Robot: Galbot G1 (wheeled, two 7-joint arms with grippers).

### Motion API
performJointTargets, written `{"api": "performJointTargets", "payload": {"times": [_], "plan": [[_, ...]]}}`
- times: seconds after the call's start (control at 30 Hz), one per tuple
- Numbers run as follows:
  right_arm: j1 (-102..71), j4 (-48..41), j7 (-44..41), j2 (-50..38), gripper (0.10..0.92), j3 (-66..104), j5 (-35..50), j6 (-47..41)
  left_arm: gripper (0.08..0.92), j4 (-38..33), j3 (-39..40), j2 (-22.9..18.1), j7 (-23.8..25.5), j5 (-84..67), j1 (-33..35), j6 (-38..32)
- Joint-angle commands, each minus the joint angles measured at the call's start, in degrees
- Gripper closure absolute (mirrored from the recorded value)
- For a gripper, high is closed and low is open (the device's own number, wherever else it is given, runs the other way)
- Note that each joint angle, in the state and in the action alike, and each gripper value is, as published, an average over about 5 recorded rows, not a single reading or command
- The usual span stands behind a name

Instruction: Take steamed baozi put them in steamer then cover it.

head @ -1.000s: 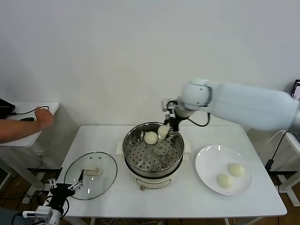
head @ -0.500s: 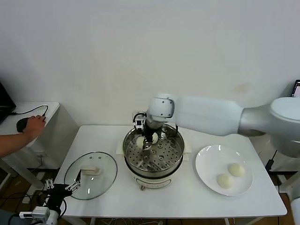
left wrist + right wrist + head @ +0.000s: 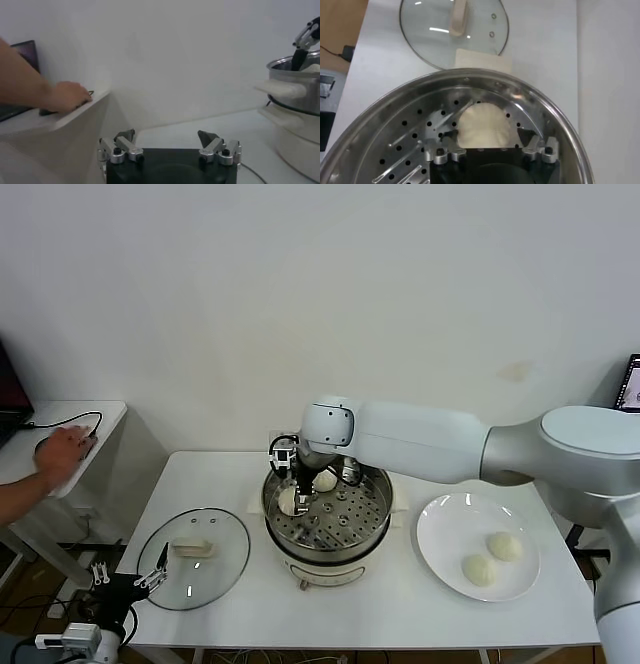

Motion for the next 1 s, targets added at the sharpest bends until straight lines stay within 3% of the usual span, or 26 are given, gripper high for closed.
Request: {"api": "performJointTargets", "payload": {"times": [0.03,0.37,0.6,1.0], "plan": [[5.73,7.54,-6.0,-8.87,0.203,-0.03,-1.59,0.22,0.177,0.09,-0.57,-0.21,-0.04,0.01,-0.15,0.08],[14.77,20.11,-14.64,-30.5,0.203,-4.64,-9.69,5.51,0.177,0.63,-1.07,0.32,0.12,-0.56,-0.45,0.21],[10.4,23.09,-18.53,-45.28,0.203,-3.91,-20.5,12.46,0.177,0.34,-0.52,0.87,0.25,-0.73,-0.79,0.52],[-10.27,22.13,-17.04,-54.81,0.203,7.93,-32.56,17.54,0.177,1.25,0.8,0.28,0.29,-0.3,-0.88,0.36]]}}
